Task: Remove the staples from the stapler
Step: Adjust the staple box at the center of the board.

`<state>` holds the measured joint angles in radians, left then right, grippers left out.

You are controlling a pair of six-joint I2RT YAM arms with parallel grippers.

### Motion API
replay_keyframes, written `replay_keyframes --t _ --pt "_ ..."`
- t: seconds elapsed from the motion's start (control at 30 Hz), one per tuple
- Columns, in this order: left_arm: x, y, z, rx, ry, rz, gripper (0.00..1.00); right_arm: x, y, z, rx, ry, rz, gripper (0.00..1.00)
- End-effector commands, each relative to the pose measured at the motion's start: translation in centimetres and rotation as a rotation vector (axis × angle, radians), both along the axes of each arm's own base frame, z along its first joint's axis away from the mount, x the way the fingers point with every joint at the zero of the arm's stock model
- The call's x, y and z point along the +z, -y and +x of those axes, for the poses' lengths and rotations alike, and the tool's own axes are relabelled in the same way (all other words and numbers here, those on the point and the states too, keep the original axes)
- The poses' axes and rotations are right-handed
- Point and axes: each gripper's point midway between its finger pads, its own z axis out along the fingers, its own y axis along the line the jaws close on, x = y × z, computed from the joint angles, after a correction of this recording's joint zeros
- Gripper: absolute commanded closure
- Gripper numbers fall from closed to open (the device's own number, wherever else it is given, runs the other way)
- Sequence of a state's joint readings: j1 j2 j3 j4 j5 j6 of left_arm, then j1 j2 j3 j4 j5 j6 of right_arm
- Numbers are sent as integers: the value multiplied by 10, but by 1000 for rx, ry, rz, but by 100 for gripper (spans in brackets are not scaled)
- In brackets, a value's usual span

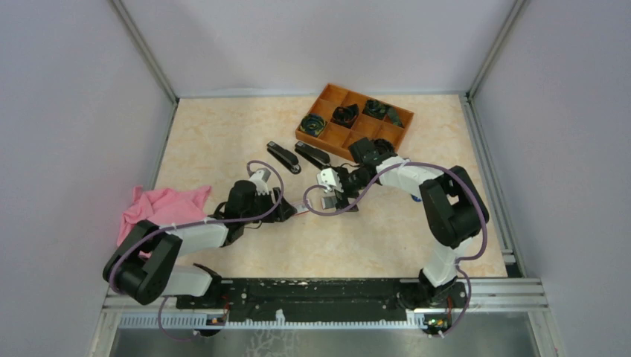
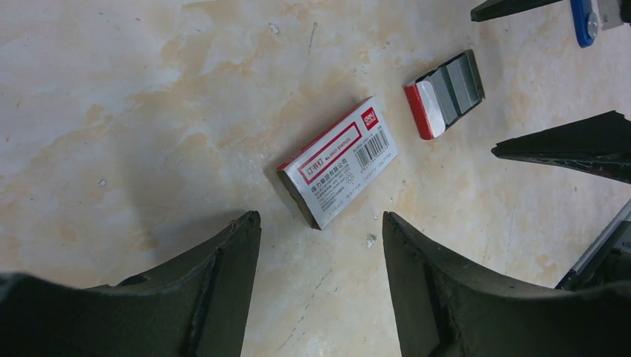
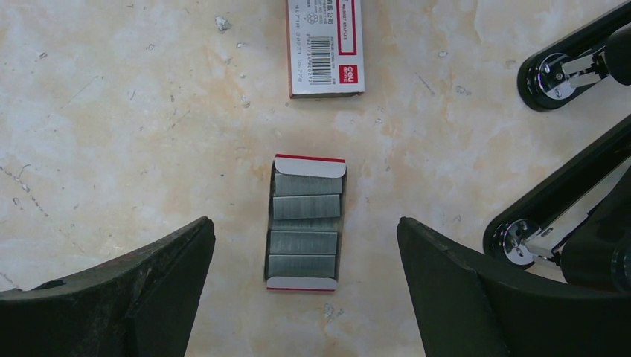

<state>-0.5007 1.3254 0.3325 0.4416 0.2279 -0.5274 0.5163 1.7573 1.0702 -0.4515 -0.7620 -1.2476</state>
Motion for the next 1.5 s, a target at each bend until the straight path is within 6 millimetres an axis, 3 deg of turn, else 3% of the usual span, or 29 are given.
replay_keyframes --t 0.0,0.33,0.57,0.83,1.07,1.47 --pt "0 1 7 -2 -26 17 35 16 -25 7 60 47 62 8" --pt "-7 -2 -3 9 -64 8 41 1 -66 3 145 25 24 8" --pt "-10 -6 -13 8 -62 1 44 -13 -81 -1 148 -35 -13 20" --pt "-6 -10 -15 15 -41 -2 45 -18 -85 -2 129 -86 -42 36" --pt "-3 -5 -21 -9 -46 -39 49 -25 -83 -15 130 -109 -68 49" --pt "9 -10 -33 -9 12 -80 48 -29 -84 -52 144 -98 -94 54"
